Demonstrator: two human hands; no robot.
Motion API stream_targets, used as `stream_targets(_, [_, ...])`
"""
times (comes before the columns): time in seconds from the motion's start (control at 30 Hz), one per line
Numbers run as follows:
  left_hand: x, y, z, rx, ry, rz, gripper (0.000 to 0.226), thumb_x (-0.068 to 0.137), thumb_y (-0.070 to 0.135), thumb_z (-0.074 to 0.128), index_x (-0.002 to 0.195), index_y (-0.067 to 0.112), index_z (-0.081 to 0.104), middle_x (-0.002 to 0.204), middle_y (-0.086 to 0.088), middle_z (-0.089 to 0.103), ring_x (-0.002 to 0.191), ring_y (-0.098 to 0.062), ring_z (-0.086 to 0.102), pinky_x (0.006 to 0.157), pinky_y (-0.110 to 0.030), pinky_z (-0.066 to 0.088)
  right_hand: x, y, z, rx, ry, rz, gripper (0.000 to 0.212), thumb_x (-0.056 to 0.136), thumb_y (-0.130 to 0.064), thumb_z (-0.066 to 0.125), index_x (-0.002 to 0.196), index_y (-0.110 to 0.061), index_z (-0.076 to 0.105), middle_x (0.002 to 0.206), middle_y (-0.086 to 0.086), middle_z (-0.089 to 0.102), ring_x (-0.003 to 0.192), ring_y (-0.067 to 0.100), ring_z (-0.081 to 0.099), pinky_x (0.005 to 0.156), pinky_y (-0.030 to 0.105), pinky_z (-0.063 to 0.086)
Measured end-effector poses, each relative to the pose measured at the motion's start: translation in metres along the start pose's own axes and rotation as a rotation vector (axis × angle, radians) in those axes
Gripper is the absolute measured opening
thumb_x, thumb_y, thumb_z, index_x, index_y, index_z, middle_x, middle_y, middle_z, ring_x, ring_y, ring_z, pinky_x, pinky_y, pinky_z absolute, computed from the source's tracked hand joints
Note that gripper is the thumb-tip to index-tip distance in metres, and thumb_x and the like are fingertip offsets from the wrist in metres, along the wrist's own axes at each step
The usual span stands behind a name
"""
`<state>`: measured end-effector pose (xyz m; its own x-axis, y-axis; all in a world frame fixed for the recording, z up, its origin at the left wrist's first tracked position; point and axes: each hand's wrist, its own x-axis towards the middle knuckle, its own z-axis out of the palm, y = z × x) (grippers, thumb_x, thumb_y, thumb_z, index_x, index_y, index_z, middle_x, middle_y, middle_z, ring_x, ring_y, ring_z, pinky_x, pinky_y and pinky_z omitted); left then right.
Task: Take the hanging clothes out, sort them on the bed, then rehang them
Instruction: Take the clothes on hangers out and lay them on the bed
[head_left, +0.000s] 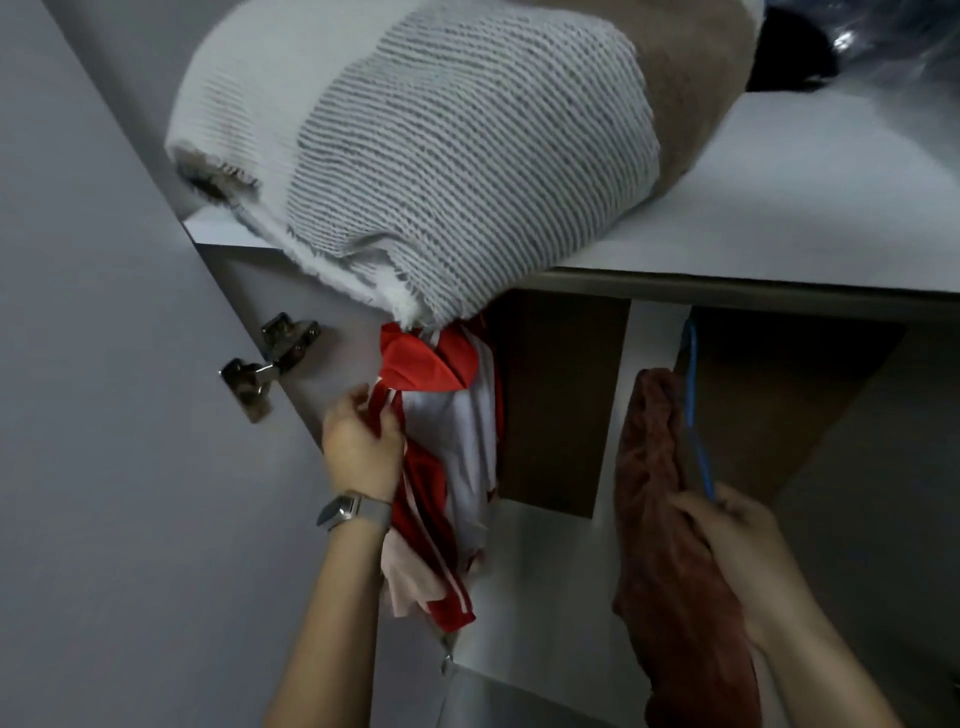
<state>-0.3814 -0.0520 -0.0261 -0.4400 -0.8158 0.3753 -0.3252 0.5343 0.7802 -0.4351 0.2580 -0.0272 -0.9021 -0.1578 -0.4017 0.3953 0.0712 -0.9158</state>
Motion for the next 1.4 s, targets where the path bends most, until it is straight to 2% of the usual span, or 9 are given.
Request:
stream_targets(0.2, [0.059,-0.007,0.041,0.214,-0.316,0.066,0.038,0.085,0.017,0.062,0.116,-0.003,0.051,0.112,-0.026,0.058,0.103,-0.041,0.056,0.078,-0.038,0.043,-0.012,0.026,0.025,-0.025,0.057,-0.091,0.022,0.087,-0.009,0.061,0.078,0.009,0.052,0.065,0.018,0.052,0.06,0.023,0.049,0.056,0.029,0.041])
stream_targets(0.4, [0.053,0.005,0.055,0.286,-0.19,0.076,0.034,0.088,0.026,0.057,0.107,0.0,0.048,0.112,-0.023,0.052,0.092,-0.041,0.057,0.066,-0.042,0.044,-0.03,0.039,0.024,-0.104,0.099,-0.159,0.023,0.087,-0.009,0.059,0.076,0.009,0.05,0.061,0.013,0.046,0.06,0.019,0.041,0.059,0.031,0.034])
stream_targets(0.57, [0.058,0.013,0.076,0.097,-0.347,0.0,0.041,0.097,0.025,0.043,0.115,-0.012,0.048,0.113,-0.033,0.057,0.103,-0.044,0.055,0.079,-0.04,0.041,-0.045,0.042,0.023,-0.152,0.102,-0.198,0.032,0.085,-0.003,0.058,0.059,-0.008,0.039,0.056,0.009,0.034,0.055,0.019,0.031,0.055,0.031,0.028])
stream_targets(0.83, [0.013,0.044,0.051,-0.461,-0.632,0.016,0.036,0.097,0.028,0.044,0.132,0.019,0.046,0.126,0.004,0.057,0.118,-0.013,0.053,0.107,-0.029,0.039,-0.053,0.054,0.016,-0.13,0.084,-0.209,0.027,0.087,-0.007,0.058,0.062,-0.001,0.048,0.054,0.008,0.038,0.05,0.015,0.035,0.046,0.02,0.029])
stream_targets(0.93, [-0.039,0.053,0.033,-0.433,-0.66,0.107,0.036,0.098,0.024,0.044,0.134,0.02,0.042,0.12,0.019,0.05,0.114,0.001,0.047,0.09,0.003,0.031,-0.055,0.058,0.013,-0.075,0.079,-0.205,0.027,0.089,-0.005,0.055,0.067,0.009,0.05,0.053,0.012,0.04,0.046,0.014,0.038,0.041,0.015,0.031])
stream_targets(1.03, [-0.085,0.047,0.022,-0.513,-0.788,0.06,0.029,0.096,0.023,0.045,0.125,0.029,0.047,0.117,0.018,0.057,0.107,0.011,0.053,0.087,0.0,0.037,-0.057,0.061,0.008,0.071,0.082,-0.149,0.027,0.089,-0.006,0.059,0.065,0.005,0.05,0.051,0.009,0.035,0.045,0.014,0.03,0.04,0.018,0.026])
stream_targets(1.17, [-0.134,0.042,0.013,-0.508,-0.902,0.02,0.036,0.091,0.033,0.047,0.127,0.033,0.044,0.119,0.029,0.053,0.107,0.019,0.049,0.088,0.002,0.036,-0.058,0.052,0.007,0.478,-0.029,-0.055,0.02,0.092,-0.002,0.049,0.081,-0.001,0.066,0.045,0.001,0.054,0.043,0.013,0.053,0.039,0.016,0.044])
stream_targets(1.3, [-0.164,0.052,0.015,-0.379,-0.892,0.056,0.04,0.094,0.028,0.049,0.132,0.037,0.04,0.115,0.03,0.051,0.099,0.02,0.048,0.08,0.009,0.028,-0.059,0.05,0.013,0.611,-0.076,-0.07,0.031,0.084,-0.011,0.061,0.114,-0.007,0.066,0.107,0.024,0.068,0.094,0.028,0.068,0.089,0.029,0.053])
stream_targets(1.4, [-0.185,0.062,0.015,-0.302,-0.97,0.165,0.044,0.094,0.027,0.05,0.124,0.055,0.033,0.095,0.044,0.052,0.084,0.026,0.05,0.072,0.008,0.032,-0.059,0.052,0.012,0.643,-0.137,-0.049,0.072,0.056,-0.034,0.087,0.122,-0.017,0.063,0.059,0.022,0.054,0.049,0.01,0.045,0.052,0.017,0.037])
